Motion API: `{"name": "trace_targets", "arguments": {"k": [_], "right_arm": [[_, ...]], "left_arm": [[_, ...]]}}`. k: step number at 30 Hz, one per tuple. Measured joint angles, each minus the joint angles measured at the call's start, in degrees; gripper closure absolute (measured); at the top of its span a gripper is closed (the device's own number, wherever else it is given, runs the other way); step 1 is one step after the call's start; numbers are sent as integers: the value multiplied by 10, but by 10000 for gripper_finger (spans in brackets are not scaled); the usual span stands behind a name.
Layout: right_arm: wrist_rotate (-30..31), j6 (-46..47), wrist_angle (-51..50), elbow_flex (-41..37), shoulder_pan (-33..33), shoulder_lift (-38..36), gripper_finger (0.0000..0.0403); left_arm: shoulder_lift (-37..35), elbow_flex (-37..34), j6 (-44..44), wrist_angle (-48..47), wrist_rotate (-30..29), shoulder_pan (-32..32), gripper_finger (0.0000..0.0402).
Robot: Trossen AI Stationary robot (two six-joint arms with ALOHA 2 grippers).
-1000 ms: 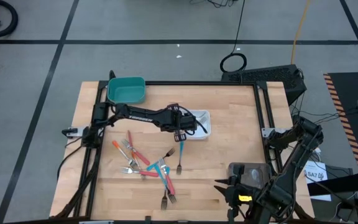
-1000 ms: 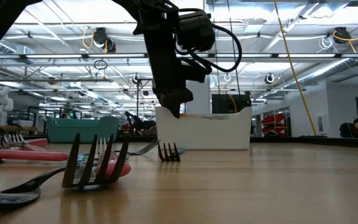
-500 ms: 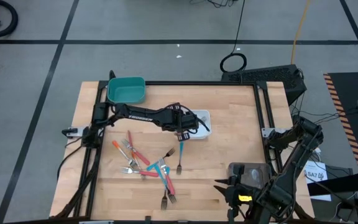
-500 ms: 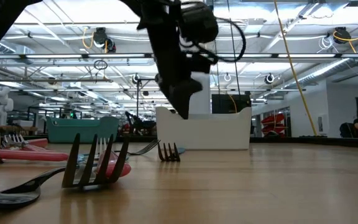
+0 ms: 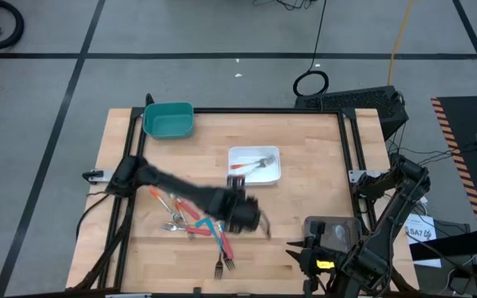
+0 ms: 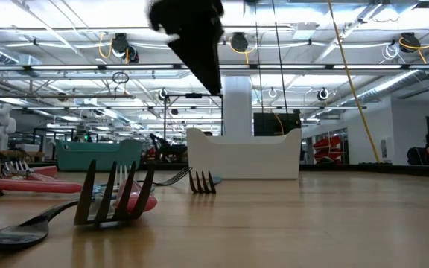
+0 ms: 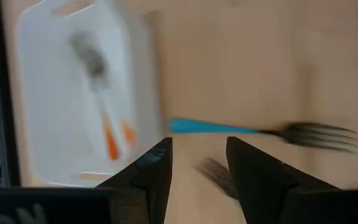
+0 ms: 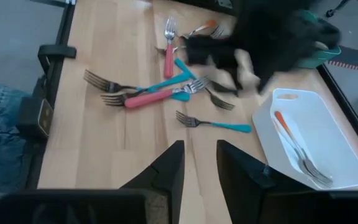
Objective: Sort silverware by color (type)
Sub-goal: Put the orange fork into the white bin
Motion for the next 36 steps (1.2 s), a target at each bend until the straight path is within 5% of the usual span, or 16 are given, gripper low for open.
{"name": "trace_targets", "arguments": {"k": [13,27,36], "right_arm": [[-2,-2,19,-1,2,25,314],[2,-23,23,-1,-9,25,314],[2,-37,23,-1,-34,25,314]], "left_arm": [[-42,-107,-64,-17,-30,-163,241],[-242,-365,-240,76,-34,-239,241],[-263,-417,-302,23,-33,-262,241]]}}
